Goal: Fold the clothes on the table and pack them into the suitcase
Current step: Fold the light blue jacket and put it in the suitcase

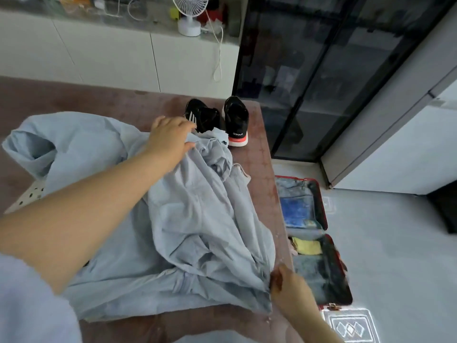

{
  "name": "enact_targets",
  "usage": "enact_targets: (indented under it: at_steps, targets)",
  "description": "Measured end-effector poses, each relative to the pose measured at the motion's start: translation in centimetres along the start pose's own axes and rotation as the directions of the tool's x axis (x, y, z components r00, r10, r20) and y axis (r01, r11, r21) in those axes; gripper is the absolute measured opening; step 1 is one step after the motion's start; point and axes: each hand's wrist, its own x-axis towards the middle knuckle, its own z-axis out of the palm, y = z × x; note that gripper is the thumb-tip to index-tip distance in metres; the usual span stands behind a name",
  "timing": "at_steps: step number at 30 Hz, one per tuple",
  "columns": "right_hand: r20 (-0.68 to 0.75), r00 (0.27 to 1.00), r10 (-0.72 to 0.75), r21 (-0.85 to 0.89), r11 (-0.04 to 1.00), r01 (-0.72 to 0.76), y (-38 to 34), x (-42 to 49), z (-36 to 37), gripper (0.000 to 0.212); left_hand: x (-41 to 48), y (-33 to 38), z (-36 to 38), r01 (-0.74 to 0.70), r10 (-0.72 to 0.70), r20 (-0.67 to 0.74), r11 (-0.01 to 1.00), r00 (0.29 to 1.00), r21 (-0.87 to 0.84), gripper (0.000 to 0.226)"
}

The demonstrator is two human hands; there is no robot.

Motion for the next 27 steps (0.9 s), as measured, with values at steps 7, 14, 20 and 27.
enact_targets:
  at_steps: [7,14,20,27]
  targets:
    - [-0.170,0.985,0.032,0.010,0.999,-0.031,0.2,2.8,-4.3,0.026,2.7,0.9,3.2,0.091,-0.122,0.406,0.991,0.906,0.093,0.044]
    - [-0.012,0.999,-0.030,-0.012,0.999,0.029,-4.9,9.0,-4.0,0.056,0.7,0.3,3.0,0.065,-0.061,0.195,0.998,0.979,-0.013,0.036]
    - [-0.437,0.899,0.011,0.315,0.938,0.141,-1.9,8.6,-8.8,0.034,1.9,-3.6,-0.5,0.057,-0.051,0.047,0.990,0.998,-0.127,0.033]
    - [0.338,0.941,0.002,-0.095,0.995,0.032,1.4,6.2,-5.6,0.051,2.2,-0.1,2.1,0.047,-0.056,0.295,0.998,0.954,0.036,0.052]
